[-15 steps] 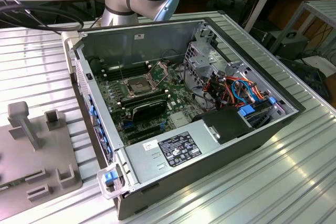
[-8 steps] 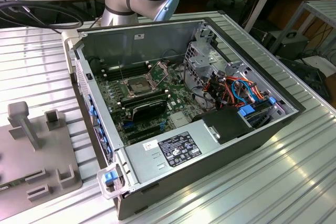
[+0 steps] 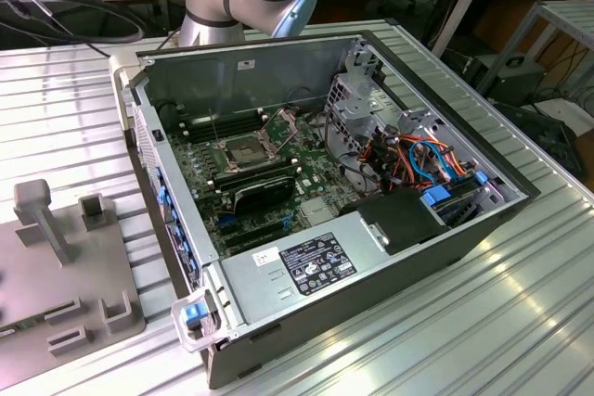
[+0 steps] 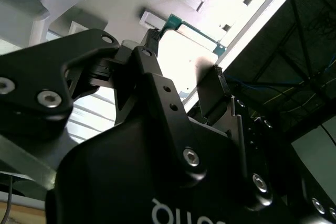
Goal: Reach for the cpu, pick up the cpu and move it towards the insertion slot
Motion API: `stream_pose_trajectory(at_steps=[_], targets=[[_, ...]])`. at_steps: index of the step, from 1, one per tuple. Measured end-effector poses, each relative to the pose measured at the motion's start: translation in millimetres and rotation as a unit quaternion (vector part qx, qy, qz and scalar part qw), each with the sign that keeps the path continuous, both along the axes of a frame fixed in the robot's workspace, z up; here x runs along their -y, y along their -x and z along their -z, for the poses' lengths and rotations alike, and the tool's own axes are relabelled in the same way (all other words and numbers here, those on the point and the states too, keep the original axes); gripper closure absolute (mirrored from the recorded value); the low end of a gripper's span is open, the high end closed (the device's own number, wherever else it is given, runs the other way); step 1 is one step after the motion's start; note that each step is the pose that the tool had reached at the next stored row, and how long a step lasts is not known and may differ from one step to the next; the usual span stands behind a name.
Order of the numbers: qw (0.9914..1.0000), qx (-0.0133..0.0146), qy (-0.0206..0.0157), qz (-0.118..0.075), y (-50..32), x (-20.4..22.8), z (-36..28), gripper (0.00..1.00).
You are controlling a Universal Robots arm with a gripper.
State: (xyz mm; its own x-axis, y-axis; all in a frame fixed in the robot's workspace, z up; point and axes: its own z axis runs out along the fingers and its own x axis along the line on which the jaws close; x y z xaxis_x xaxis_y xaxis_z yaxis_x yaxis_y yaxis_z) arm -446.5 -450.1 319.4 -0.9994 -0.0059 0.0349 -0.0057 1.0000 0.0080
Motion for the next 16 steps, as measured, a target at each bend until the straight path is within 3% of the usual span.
stream_pose_trajectory(at_steps=[16], targets=[[1.0,-0.0001,0.0,0.0,-0.1,0.0,-14.1,0.46]])
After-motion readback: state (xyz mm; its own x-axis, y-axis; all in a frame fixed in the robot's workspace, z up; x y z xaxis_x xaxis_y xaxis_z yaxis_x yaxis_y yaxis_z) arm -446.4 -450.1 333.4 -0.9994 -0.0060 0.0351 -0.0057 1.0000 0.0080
